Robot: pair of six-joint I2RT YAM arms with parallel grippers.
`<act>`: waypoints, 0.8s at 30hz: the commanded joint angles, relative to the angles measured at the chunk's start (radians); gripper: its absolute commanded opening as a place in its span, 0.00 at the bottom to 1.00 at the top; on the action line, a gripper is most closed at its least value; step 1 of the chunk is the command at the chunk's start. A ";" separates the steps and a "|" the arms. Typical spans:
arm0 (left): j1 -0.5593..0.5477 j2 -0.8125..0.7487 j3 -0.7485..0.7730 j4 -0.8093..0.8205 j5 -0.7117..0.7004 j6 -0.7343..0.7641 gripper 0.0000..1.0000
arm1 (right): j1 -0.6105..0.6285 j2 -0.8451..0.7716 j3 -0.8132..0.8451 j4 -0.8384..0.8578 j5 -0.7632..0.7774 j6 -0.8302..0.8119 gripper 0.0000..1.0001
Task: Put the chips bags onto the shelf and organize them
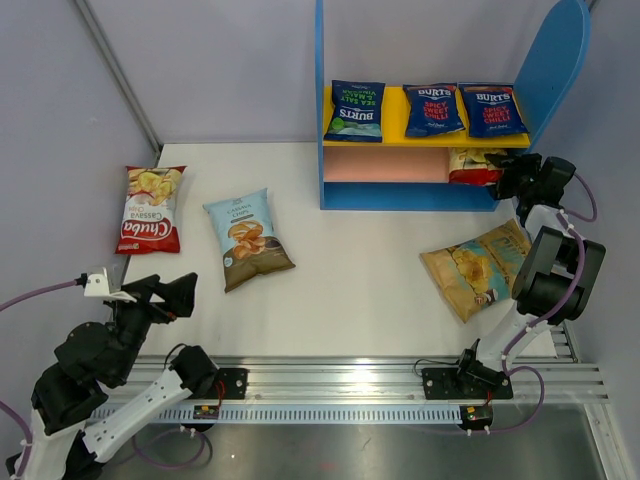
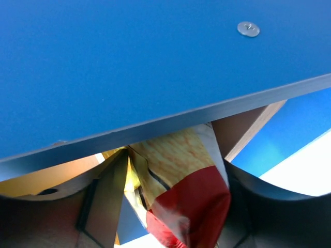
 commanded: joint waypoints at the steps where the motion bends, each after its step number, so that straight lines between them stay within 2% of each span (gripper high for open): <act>1: 0.018 -0.007 -0.006 0.053 0.034 0.025 0.99 | 0.011 0.008 0.053 -0.066 0.019 -0.031 0.68; 3: 0.034 -0.007 -0.009 0.056 0.043 0.028 0.99 | 0.013 -0.016 0.045 -0.102 0.030 -0.052 0.76; 17: 0.079 -0.014 -0.015 0.070 0.091 0.039 0.99 | 0.011 -0.138 0.013 -0.266 0.058 -0.140 0.80; 22: 0.079 -0.011 -0.015 0.073 0.091 0.039 0.99 | 0.011 -0.180 -0.024 -0.257 0.059 -0.131 0.75; 24: 0.079 -0.010 -0.015 0.073 0.093 0.039 0.99 | 0.011 -0.184 -0.036 -0.248 0.056 -0.124 0.66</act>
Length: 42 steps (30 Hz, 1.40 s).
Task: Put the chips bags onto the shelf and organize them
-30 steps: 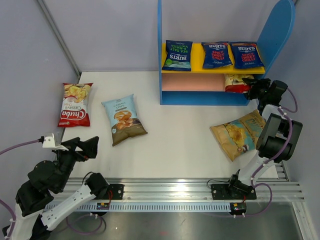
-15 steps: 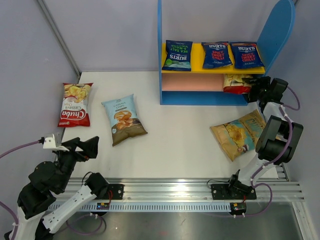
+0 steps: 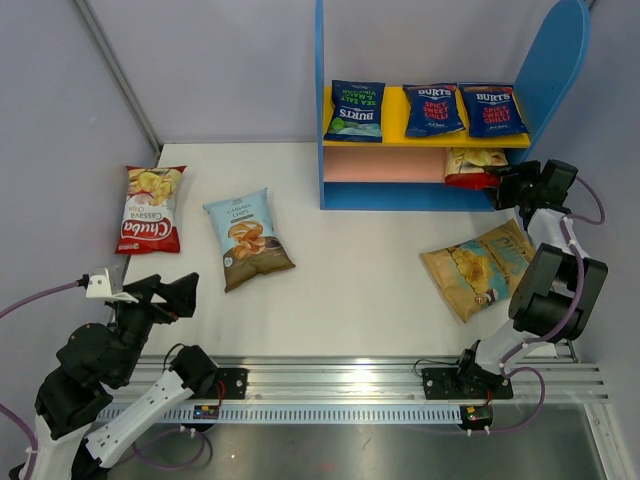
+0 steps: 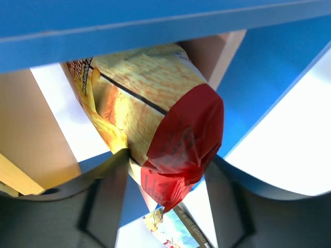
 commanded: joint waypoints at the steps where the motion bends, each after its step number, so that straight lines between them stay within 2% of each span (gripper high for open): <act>1: 0.005 -0.007 -0.003 0.049 0.023 0.020 0.99 | 0.005 -0.054 -0.019 -0.001 0.005 -0.006 0.62; 6: 0.005 -0.007 -0.004 0.048 0.018 0.019 0.99 | 0.005 -0.047 -0.024 0.045 0.001 0.017 0.51; 10: 0.005 -0.010 -0.004 0.045 0.015 0.017 0.99 | 0.005 -0.016 -0.003 0.059 0.002 0.034 0.48; 21: 0.028 0.013 -0.006 0.049 0.020 0.017 0.99 | 0.005 0.064 0.054 0.131 -0.014 0.139 0.48; 25: 0.047 0.048 -0.004 0.051 0.027 0.020 0.99 | 0.005 0.020 0.050 0.120 -0.024 0.124 0.55; 30: 0.062 0.061 -0.004 0.054 0.026 0.022 0.99 | -0.004 -0.047 0.004 0.108 -0.042 0.107 0.73; 35: 0.065 0.084 -0.015 0.060 0.015 0.026 0.99 | -0.012 -0.134 -0.042 0.027 -0.037 0.045 0.80; 39: 0.065 0.183 -0.004 0.055 0.012 0.026 0.99 | -0.035 -0.218 -0.110 -0.042 -0.045 -0.018 0.83; 42: 0.065 0.291 0.019 0.048 0.000 0.013 0.99 | -0.052 -0.297 -0.161 -0.093 -0.038 -0.075 0.91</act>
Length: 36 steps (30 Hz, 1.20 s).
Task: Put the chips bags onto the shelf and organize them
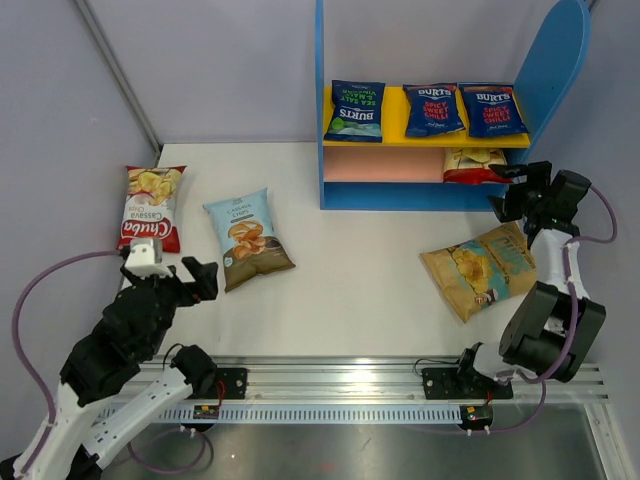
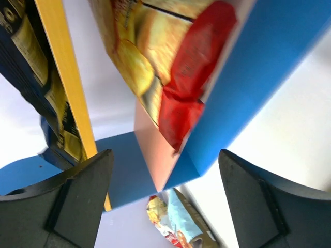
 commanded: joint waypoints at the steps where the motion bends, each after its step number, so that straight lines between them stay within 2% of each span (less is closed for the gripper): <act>1: 0.004 0.115 0.027 0.035 -0.020 -0.002 0.99 | -0.025 -0.111 -0.045 -0.098 -0.010 -0.110 0.92; 4: 0.004 0.198 0.024 0.096 -0.027 -0.016 0.99 | -0.024 -0.249 -0.102 -0.122 -0.046 -0.181 0.95; 5: 0.004 0.254 0.040 0.116 -0.028 -0.020 0.99 | -0.024 -0.287 -0.140 -0.091 -0.108 -0.195 0.99; 7: 0.005 0.317 0.073 0.131 -0.015 -0.002 0.99 | -0.022 -0.399 -0.166 -0.083 -0.179 -0.247 0.99; 8: 0.008 0.401 0.097 0.121 -0.011 0.028 0.99 | -0.002 -0.442 -0.201 -0.100 -0.202 -0.248 0.99; 9: 0.013 0.438 0.152 0.111 -0.024 0.035 0.99 | 0.019 -0.543 -0.232 -0.095 -0.192 -0.233 1.00; 12: 0.076 0.585 0.223 0.096 -0.015 0.047 0.99 | 0.122 -0.703 -0.344 -0.013 -0.162 -0.227 0.99; 13: 0.147 0.615 0.258 0.105 0.022 0.056 0.99 | 0.137 -0.721 -0.358 -0.011 -0.162 -0.227 0.99; 15: 0.239 0.690 0.292 0.130 0.148 0.070 0.99 | 0.173 -0.726 -0.378 0.013 -0.217 -0.254 0.99; 16: 0.345 0.710 0.315 0.143 0.198 0.078 0.99 | 0.183 -0.716 -0.378 0.012 -0.239 -0.267 1.00; 17: 0.399 0.735 0.324 0.177 0.284 0.101 0.99 | 0.202 -0.705 -0.381 0.012 -0.244 -0.276 0.99; 19: 0.531 0.808 0.362 0.209 0.299 0.104 0.99 | 0.248 -0.657 -0.384 0.061 -0.266 -0.323 0.99; 21: 0.612 0.870 0.405 0.210 0.285 0.099 0.99 | 0.257 -0.596 -0.387 0.061 -0.305 -0.374 1.00; 22: 0.698 0.905 0.427 0.208 0.295 0.098 0.99 | 0.260 -0.579 -0.390 0.056 -0.317 -0.374 0.99; 25: 0.819 1.049 0.517 0.197 0.270 0.082 0.99 | 0.262 -0.548 -0.436 0.160 -0.351 -0.321 0.99; 27: 0.863 1.159 0.588 0.170 0.220 0.062 0.99 | 0.262 -0.565 -0.447 0.167 -0.357 -0.308 1.00; 30: 0.941 1.273 0.643 0.222 0.263 0.079 0.99 | 0.263 -0.622 -0.442 0.150 -0.357 -0.317 0.99; 32: 0.946 1.339 0.695 0.234 0.266 0.111 0.99 | 0.263 -0.654 -0.453 0.145 -0.350 -0.316 0.99; 36: 0.930 1.575 0.982 0.119 0.109 0.055 0.99 | 0.265 -0.691 -0.473 0.142 -0.337 -0.311 0.99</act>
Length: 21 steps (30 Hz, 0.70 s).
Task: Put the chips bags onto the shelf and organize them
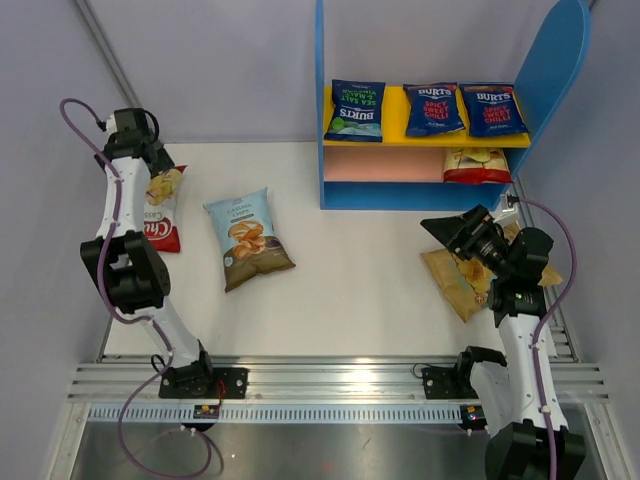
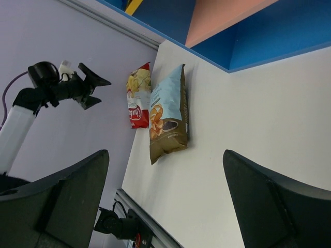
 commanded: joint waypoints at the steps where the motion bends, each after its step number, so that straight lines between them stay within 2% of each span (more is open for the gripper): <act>1: -0.018 0.138 0.241 -0.058 -0.123 -0.020 0.99 | 0.006 -0.020 -0.014 0.047 -0.016 -0.006 0.99; 3: -0.017 0.285 0.341 -0.107 -0.184 -0.003 0.99 | 0.006 -0.028 -0.011 0.028 -0.002 -0.025 1.00; 4: -0.018 0.344 0.460 -0.162 -0.203 0.014 0.99 | 0.006 -0.029 -0.011 0.023 0.005 -0.028 0.99; 6: -0.006 0.427 0.556 -0.210 -0.249 0.055 0.99 | 0.006 -0.034 -0.018 0.024 0.007 -0.028 0.99; 8: 0.017 0.491 0.581 -0.228 -0.243 0.048 0.99 | 0.008 -0.037 -0.023 0.027 0.007 -0.031 1.00; 10: 0.067 0.472 0.529 -0.157 -0.157 0.051 0.99 | 0.007 -0.038 -0.024 0.030 0.004 -0.031 0.99; 12: 0.122 0.432 0.399 -0.077 -0.016 0.060 0.99 | 0.008 -0.043 -0.026 0.032 0.002 -0.031 1.00; 16: 0.158 0.341 0.156 0.194 0.225 0.144 0.99 | 0.008 -0.031 -0.032 0.070 -0.030 -0.011 0.99; 18: 0.162 0.340 0.087 0.239 0.323 0.160 0.99 | 0.011 -0.020 -0.035 0.080 -0.034 -0.007 0.99; 21: 0.163 0.384 0.090 0.247 0.434 0.140 0.99 | 0.010 -0.018 -0.040 0.087 -0.033 -0.003 0.99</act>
